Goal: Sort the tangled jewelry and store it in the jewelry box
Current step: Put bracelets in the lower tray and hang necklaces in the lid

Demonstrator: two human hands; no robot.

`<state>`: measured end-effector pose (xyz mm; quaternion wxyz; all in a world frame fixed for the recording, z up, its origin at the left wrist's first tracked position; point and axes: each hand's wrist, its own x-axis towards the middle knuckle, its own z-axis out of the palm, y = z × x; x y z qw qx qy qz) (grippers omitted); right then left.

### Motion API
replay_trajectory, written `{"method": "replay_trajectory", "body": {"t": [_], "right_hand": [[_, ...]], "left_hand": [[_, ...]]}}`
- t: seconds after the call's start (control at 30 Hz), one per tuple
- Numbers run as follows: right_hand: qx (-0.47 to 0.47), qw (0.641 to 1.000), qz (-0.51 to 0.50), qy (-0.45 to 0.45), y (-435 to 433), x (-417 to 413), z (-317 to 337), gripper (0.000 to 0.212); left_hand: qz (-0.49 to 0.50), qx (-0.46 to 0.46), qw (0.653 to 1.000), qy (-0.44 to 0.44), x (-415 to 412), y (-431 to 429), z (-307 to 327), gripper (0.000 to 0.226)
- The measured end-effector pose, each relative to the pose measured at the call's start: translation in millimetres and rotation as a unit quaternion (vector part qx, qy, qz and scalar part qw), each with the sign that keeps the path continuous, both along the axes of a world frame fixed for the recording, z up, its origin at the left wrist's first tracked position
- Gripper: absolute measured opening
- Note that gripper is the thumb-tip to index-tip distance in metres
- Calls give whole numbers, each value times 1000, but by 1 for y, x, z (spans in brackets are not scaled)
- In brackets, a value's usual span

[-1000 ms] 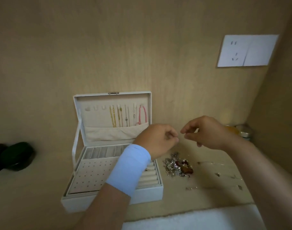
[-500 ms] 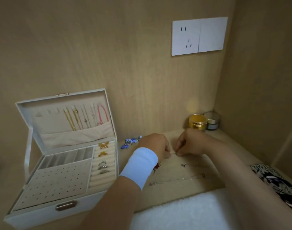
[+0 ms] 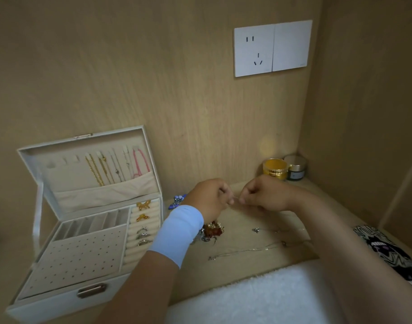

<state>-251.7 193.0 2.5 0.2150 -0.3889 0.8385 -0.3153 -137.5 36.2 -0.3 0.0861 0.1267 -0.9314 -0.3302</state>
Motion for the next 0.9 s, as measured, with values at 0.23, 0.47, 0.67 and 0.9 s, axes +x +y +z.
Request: {"method": "replay_trajectory", "body": {"t": [0.23, 0.47, 0.67, 0.9], "right_hand": [[-90, 995, 3, -40, -8, 27, 39, 17], [-106, 993, 42, -18, -47, 68, 74, 17], [-145, 981, 107, -75, -103, 115, 90, 20], [-176, 965, 158, -118, -171, 168, 93, 20]], "left_hand": [[14, 71, 994, 86, 34, -29, 32, 16], [76, 10, 985, 153, 104, -87, 69, 12], [133, 25, 981, 142, 173, -140, 77, 14], [187, 93, 956, 204, 223, -186, 81, 11]]}}
